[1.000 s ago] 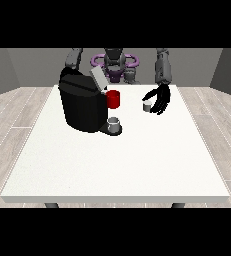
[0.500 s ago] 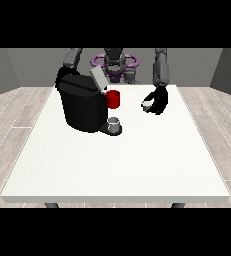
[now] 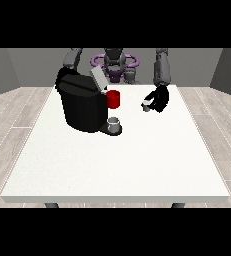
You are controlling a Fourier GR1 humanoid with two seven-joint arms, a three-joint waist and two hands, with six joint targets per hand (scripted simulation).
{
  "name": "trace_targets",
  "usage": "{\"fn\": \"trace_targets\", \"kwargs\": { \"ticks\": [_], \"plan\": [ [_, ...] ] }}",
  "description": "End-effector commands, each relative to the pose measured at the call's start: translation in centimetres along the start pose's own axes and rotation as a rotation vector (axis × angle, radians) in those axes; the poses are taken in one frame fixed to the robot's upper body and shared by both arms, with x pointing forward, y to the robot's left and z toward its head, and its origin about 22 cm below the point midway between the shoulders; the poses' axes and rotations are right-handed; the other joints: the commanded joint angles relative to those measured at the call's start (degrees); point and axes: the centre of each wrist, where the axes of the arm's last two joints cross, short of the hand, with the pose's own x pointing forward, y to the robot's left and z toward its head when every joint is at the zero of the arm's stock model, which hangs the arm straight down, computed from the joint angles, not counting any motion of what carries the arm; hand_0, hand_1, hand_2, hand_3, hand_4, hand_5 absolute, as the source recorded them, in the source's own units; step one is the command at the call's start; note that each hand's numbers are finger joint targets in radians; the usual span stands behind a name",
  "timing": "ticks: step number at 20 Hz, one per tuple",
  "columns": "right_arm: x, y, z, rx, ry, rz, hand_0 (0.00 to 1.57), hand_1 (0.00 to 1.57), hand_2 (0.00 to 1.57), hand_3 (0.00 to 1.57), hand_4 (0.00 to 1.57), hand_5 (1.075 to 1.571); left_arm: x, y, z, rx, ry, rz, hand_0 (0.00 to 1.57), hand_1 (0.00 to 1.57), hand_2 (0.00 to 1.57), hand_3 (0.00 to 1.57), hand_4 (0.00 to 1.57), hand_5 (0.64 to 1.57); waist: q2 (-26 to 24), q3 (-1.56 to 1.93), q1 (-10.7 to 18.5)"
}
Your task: Insert the coffee pod into the coffee machine and close the lid
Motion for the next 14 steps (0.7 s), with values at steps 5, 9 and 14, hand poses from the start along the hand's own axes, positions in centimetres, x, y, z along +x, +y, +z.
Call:
{"fn": "trace_targets", "kwargs": {
  "ticks": [5,9,14],
  "plan": [
    [-2.0,0.1,0.3,-0.020,0.065,0.005,0.00,0.00,0.00,0.00,0.49,1.571,4.1,3.6,-2.5,-0.051,-0.157,0.021,1.34,1.34,1.40,1.36,0.59,1.571,-3.6,-0.03,2.1],
    [-2.1,0.3,0.3,0.000,0.068,0.010,0.00,0.00,0.00,0.00,0.51,1.571,6.3,7.1,-3.9,-0.035,-0.193,0.028,1.26,1.26,1.32,1.30,0.53,1.571,-3.7,-0.03,0.5],
    [-1.4,2.4,0.2,0.026,0.101,-0.002,0.00,0.00,0.00,0.00,0.49,1.571,9.5,8.6,-5.1,-0.069,-0.212,0.032,1.27,1.27,1.34,1.29,0.55,1.571,-6.5,-0.04,-0.5]
  ]
}}
